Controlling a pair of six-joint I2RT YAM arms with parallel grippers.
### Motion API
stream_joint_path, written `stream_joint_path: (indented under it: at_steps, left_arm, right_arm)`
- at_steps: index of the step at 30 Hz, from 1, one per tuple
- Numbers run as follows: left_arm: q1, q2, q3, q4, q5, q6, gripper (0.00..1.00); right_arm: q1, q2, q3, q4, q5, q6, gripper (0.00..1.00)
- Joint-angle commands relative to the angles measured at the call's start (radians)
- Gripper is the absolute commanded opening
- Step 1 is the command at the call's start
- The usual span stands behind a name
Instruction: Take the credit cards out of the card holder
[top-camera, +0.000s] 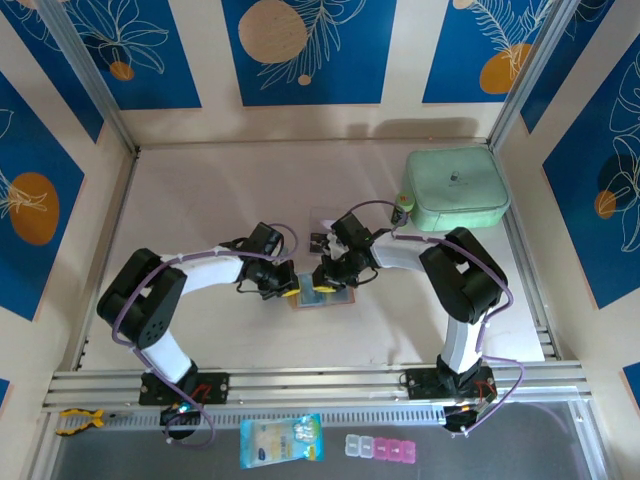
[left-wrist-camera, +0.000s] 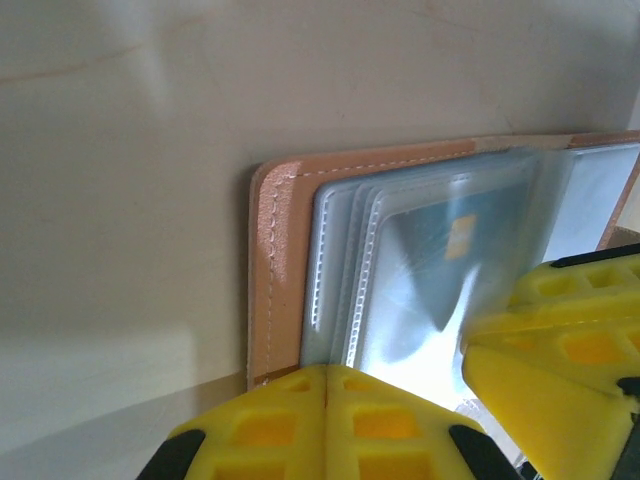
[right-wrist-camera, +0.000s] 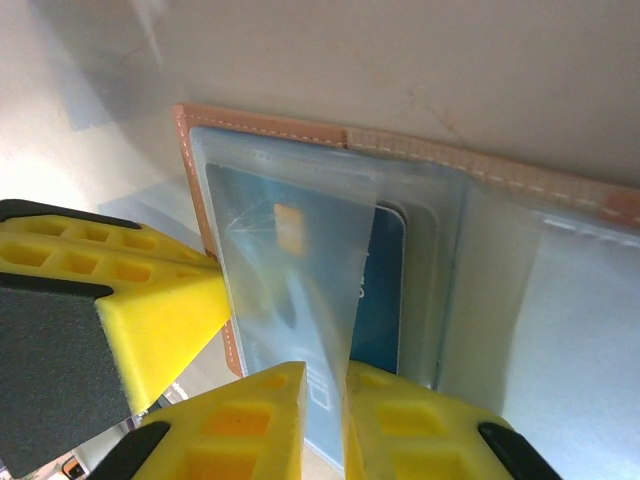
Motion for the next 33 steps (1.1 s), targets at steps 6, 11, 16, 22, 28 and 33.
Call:
stream_joint_path:
  at_steps: [6,11,16,22,28,33]
  left_arm:
    - [0.012,0.011,0.013,-0.068,-0.023,0.027,0.04]
    - [0.014,0.009,0.017,-0.076,-0.025,0.031,0.04]
    - [0.014,0.009,0.017,-0.073,-0.027,0.032,0.04]
    - [0.014,0.015,0.023,-0.076,-0.033,0.037,0.04]
    - [0.019,0.031,0.031,-0.074,-0.038,0.048,0.04]
    - [0.022,0.027,0.048,-0.098,-0.051,0.062,0.04]
  right_arm:
    - [0.009,0.004,0.023,-0.083,0.064,-0.024,0.20]
    - [0.008,-0.026,0.014,-0.107,0.116,-0.028,0.20]
    - [0.007,-0.046,0.017,-0.117,0.129,-0.035,0.20]
    - [0.007,-0.052,0.013,-0.116,0.129,-0.041,0.20]
    - [0.008,-0.068,0.012,-0.113,0.124,-0.038,0.20]
    - [0.006,-0.107,0.003,-0.106,0.106,-0.020,0.20]
